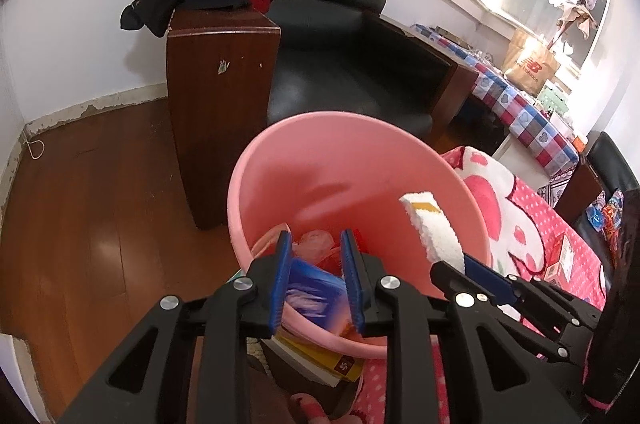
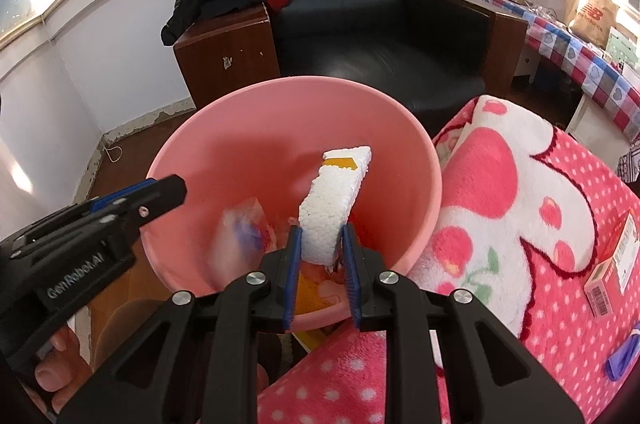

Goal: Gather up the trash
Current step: 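Carry the tissue box and foam strip over the pink bucket and open both grippers, then move both tools back over the blanket toward the medicine box and purple cloth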

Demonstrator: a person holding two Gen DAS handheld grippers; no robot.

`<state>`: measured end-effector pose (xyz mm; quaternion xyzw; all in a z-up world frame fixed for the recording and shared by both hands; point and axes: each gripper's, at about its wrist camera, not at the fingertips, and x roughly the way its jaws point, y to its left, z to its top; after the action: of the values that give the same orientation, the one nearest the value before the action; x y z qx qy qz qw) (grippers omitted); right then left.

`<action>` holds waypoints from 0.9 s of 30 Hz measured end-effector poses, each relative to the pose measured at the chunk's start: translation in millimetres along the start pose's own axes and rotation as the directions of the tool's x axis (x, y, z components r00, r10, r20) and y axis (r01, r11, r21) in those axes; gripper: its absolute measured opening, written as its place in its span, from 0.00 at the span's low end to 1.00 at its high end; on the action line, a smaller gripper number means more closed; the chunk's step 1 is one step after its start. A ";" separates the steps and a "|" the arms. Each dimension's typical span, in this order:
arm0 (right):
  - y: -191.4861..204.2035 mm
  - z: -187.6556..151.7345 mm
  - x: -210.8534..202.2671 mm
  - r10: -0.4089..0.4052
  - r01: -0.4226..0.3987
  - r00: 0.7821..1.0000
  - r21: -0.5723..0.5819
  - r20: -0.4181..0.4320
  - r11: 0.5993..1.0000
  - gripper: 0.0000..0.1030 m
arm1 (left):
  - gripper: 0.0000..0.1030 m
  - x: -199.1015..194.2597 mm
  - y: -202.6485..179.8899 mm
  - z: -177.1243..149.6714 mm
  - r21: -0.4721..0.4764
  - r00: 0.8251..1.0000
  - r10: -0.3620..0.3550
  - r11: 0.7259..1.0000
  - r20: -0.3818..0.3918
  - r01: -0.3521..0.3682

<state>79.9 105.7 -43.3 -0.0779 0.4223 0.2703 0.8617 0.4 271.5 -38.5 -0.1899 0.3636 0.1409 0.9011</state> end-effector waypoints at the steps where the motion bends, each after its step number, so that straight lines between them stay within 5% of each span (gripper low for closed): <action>1: -1.0 0.0 -1.0 0.002 -0.002 1.000 0.002 0.002 1.000 0.21 | 0.27 -2.3 -0.1 0.3 0.000 1.000 -0.003 1.000 0.006 0.003; 13: -0.3 0.5 -11.3 0.033 -0.033 0.999 0.007 0.014 0.999 0.22 | 0.35 -21.0 -0.8 4.7 -0.008 0.999 -0.025 1.000 0.044 0.026; 17: -1.1 0.1 -17.6 0.047 -0.047 0.998 0.006 0.031 0.999 0.40 | 0.35 -27.4 -3.5 4.2 -0.007 0.998 -0.027 1.000 0.051 0.028; 27: -11.4 -3.7 -43.7 0.037 -0.039 0.996 0.025 0.079 0.999 0.41 | 0.35 -45.6 -19.8 4.5 0.032 0.997 -0.039 0.999 0.070 0.037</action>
<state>61.7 77.3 -13.1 -0.0476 0.3931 0.2840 0.8733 -20.8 250.6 1.5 -0.1779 0.3298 0.1247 0.9187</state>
